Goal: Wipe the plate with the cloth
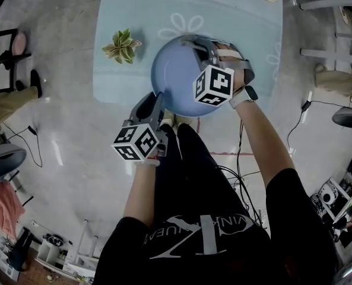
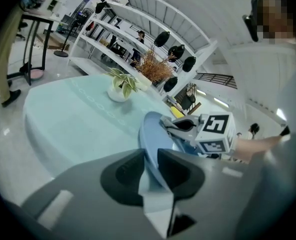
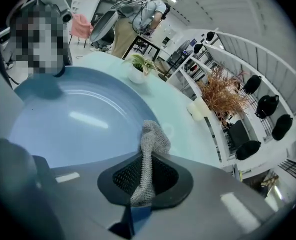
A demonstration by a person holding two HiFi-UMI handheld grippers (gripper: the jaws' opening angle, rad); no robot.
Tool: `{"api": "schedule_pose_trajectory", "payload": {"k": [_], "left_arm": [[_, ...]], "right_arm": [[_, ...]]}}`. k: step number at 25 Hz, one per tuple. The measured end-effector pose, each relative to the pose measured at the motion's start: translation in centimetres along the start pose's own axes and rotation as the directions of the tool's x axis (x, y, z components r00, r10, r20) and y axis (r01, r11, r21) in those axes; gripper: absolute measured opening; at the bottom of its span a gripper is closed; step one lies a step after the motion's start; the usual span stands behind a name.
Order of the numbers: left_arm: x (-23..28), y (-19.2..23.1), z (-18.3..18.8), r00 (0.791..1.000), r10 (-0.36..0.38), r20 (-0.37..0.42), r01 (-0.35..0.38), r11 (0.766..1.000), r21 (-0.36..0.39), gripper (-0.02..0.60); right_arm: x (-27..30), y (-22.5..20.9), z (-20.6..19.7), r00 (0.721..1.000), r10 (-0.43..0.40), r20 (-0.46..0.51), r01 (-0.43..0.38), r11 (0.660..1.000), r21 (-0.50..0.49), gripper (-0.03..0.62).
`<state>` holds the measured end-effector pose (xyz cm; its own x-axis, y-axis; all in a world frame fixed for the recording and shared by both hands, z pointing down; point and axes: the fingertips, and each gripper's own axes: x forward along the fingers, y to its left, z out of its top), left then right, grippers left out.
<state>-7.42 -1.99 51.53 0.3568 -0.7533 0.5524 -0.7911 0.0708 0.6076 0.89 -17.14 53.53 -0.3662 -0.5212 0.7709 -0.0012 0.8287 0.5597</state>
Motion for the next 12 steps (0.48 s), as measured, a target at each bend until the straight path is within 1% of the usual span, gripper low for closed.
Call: {"api": "schedule_pose_trajectory", "payload": {"k": [6,12], "left_arm": [[0.0,0.1,-0.1,1.000,-0.012,0.003,0.012,1.000,-0.021,0.000],[-0.2,-0.1,0.0,1.000,-0.029,0.004,0.029,0.999,-0.045,0.000]], "right_arm": [[-1.8,0.9,-3.9,0.996,0.029,-0.082,-0.021,0.995,0.101,0.032],[-4.6,3.1,-6.4,0.989,0.084,-0.120,-0.057,0.976,0.211,0.032]]}}
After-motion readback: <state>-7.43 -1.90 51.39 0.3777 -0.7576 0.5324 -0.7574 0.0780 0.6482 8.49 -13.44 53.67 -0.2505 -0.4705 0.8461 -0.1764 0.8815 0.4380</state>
